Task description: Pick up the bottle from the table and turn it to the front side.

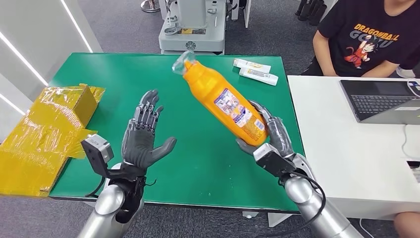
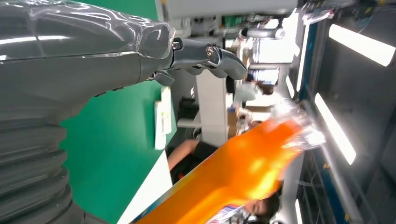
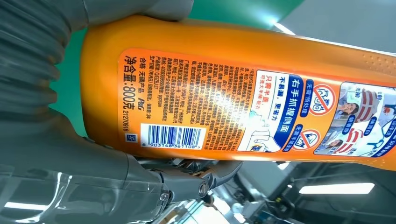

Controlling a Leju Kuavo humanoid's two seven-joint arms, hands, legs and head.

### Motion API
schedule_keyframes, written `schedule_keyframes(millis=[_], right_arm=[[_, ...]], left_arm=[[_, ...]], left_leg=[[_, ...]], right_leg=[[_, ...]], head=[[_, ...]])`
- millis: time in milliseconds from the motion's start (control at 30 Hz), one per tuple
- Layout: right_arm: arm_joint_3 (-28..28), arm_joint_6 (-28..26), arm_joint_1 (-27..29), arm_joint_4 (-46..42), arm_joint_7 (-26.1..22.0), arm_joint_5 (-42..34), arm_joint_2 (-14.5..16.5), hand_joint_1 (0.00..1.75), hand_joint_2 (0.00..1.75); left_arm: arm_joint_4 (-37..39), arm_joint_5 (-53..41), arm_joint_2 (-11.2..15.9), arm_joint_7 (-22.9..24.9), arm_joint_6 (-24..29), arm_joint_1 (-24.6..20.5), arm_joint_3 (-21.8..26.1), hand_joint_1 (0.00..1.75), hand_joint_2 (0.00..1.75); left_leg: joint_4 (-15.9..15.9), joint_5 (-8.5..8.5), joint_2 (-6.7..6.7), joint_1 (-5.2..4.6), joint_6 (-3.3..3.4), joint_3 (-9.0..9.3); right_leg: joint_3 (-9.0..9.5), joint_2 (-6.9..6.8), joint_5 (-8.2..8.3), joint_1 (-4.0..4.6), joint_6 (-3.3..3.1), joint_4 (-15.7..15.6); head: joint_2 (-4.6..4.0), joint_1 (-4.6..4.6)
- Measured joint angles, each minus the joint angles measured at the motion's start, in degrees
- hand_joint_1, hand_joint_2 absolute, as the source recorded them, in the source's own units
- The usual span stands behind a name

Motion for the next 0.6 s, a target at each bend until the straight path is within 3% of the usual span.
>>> schedule_keyframes(millis=[200, 333, 600], right_arm=[[1.0, 1.3, -3.2, 1.4, -0.4, -0.2, 4.1, 1.75, 1.75], [1.4, 3.2, -3.7, 2.1, -1.2, -0.2, 5.3, 1.75, 1.75], [1.7, 6.8, -3.6, 3.8, -1.5, -0.1, 6.6, 1.75, 1.75]], left_arm=[[3.5, 1.1, 0.0, 1.5, -3.3, -3.1, -0.2, 0.00, 1.75], [6.3, 2.0, 0.0, 2.8, -6.4, -5.4, -0.7, 0.00, 1.75], [10.7, 2.9, -0.1, 2.9, -7.6, -9.1, -1.6, 0.00, 1.75]], left_leg=[[0.0, 0.01, -0.05, 0.00, -0.02, -0.03], [0.0, 0.00, -0.04, -0.01, -0.01, -0.06], [0.0, 0.00, -0.04, -0.01, -0.01, -0.05]], right_leg=[[-0.01, -0.05, -0.01, 0.01, 0.00, 0.0], [-0.01, -0.04, -0.01, 0.00, 0.01, 0.0], [-0.01, -0.04, -0.01, 0.00, 0.01, 0.0]], head=[[0.00, 0.01], [0.00, 0.01], [0.00, 0.01]])
